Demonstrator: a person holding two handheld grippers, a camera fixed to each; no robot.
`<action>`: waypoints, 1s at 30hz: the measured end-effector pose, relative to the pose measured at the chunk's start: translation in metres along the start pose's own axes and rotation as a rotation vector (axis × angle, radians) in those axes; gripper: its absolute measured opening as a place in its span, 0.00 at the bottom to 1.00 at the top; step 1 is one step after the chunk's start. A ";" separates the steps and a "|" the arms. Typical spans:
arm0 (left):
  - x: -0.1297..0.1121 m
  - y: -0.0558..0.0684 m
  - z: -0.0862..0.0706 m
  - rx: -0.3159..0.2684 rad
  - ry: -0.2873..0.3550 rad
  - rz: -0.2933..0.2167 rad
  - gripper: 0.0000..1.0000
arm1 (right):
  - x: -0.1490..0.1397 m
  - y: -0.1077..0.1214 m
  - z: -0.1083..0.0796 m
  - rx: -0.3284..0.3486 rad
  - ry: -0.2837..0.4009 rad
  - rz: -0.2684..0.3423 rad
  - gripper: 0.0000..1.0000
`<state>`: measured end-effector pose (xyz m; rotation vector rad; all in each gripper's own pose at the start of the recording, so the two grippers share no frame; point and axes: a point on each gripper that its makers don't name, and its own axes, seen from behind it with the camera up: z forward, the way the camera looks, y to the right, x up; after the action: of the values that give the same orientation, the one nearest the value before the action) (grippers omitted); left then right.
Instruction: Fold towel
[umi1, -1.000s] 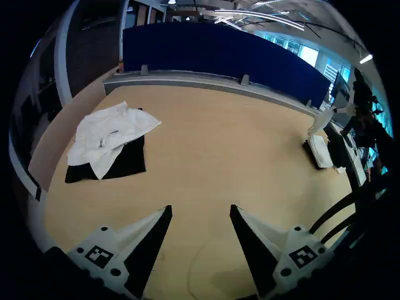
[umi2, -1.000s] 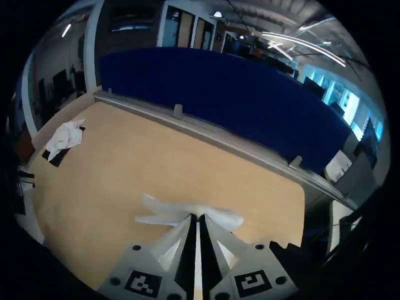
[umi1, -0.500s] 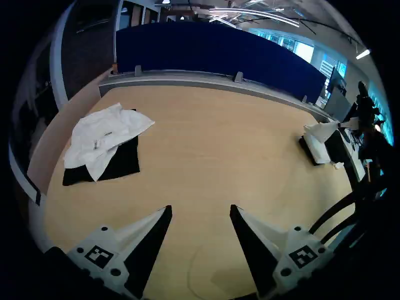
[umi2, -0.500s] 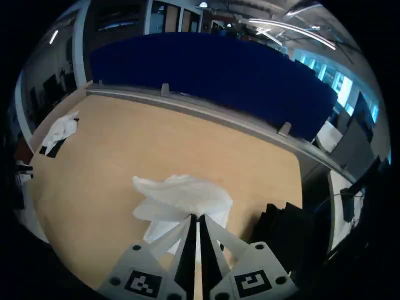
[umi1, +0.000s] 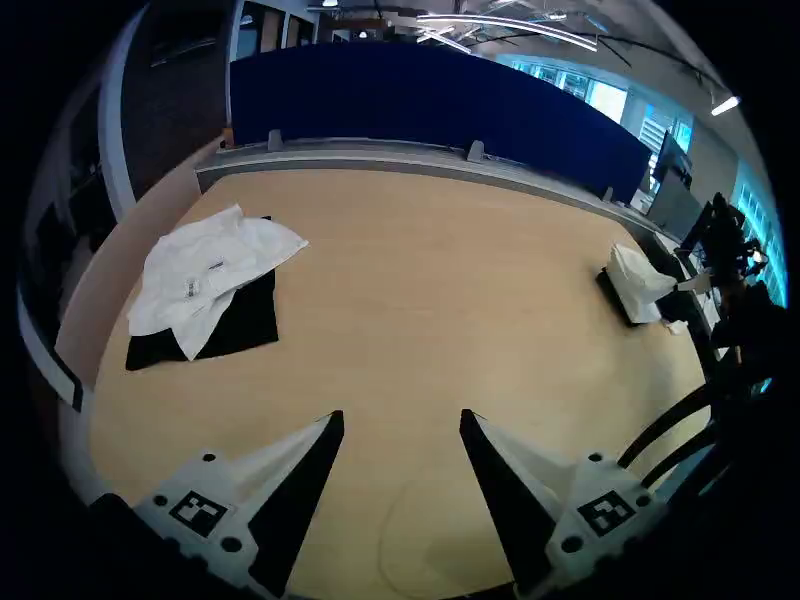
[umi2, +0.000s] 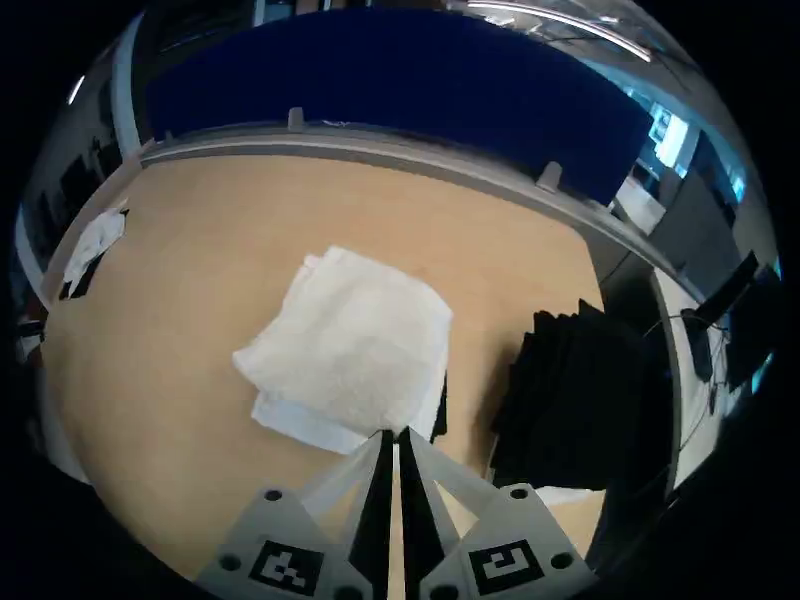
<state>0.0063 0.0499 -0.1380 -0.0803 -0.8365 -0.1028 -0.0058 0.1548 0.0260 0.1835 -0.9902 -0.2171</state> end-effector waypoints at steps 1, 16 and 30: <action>0.000 0.000 0.000 0.000 0.000 0.001 0.86 | -0.004 0.001 0.003 -0.007 -0.007 0.004 0.04; -0.005 0.004 0.002 0.006 -0.010 0.007 0.86 | -0.048 0.007 0.050 -0.064 -0.115 0.065 0.04; -0.006 0.005 0.002 0.011 -0.012 0.010 0.86 | -0.054 0.006 0.056 -0.088 -0.116 0.088 0.12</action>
<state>0.0014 0.0551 -0.1413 -0.0750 -0.8489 -0.0889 -0.0814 0.1718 0.0141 0.0477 -1.0993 -0.1921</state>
